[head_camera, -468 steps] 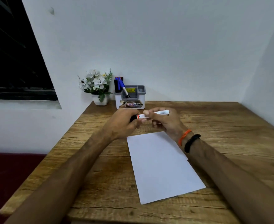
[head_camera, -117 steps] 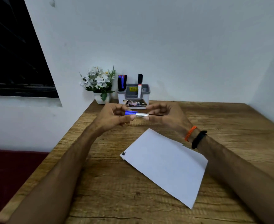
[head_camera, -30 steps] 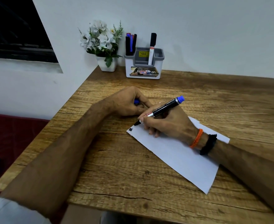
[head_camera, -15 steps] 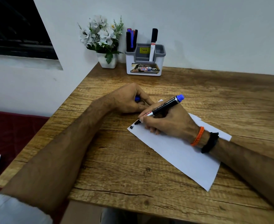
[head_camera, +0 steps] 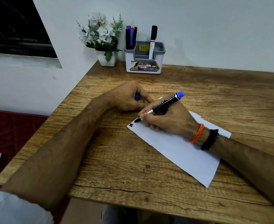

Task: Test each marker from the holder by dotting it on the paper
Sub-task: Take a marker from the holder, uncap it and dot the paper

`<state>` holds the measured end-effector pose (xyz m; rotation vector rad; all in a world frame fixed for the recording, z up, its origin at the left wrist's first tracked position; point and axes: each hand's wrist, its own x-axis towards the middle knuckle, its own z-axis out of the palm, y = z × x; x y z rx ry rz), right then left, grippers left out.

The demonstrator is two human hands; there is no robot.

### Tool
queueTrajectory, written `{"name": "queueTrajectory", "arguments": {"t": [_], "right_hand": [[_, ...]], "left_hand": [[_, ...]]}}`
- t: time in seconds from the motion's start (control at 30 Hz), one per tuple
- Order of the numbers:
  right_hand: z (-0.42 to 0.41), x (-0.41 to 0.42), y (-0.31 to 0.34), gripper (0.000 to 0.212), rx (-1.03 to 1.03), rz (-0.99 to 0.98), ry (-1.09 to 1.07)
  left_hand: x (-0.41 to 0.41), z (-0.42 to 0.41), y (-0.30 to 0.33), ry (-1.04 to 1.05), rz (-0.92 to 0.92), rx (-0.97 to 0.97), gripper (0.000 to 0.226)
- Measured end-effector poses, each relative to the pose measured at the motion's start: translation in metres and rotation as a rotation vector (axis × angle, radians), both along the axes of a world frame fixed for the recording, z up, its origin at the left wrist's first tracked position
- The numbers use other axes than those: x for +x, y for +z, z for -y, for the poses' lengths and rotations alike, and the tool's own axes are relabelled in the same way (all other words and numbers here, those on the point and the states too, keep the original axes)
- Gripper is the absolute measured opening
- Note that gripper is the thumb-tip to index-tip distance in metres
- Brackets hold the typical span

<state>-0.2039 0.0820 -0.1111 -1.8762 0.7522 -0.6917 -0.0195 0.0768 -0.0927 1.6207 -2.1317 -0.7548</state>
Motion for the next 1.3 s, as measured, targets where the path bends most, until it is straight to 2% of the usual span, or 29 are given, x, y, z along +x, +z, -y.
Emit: {"name": "queueTrajectory", "arguments": {"t": [1.3], "right_hand": [[0.0021, -0.0015, -0.0013, 0.005, -0.066, 0.019, -0.061]], "left_hand": [[0.0007, 0.0026, 0.0, -0.02, 0.004, -0.02, 0.033]]}}
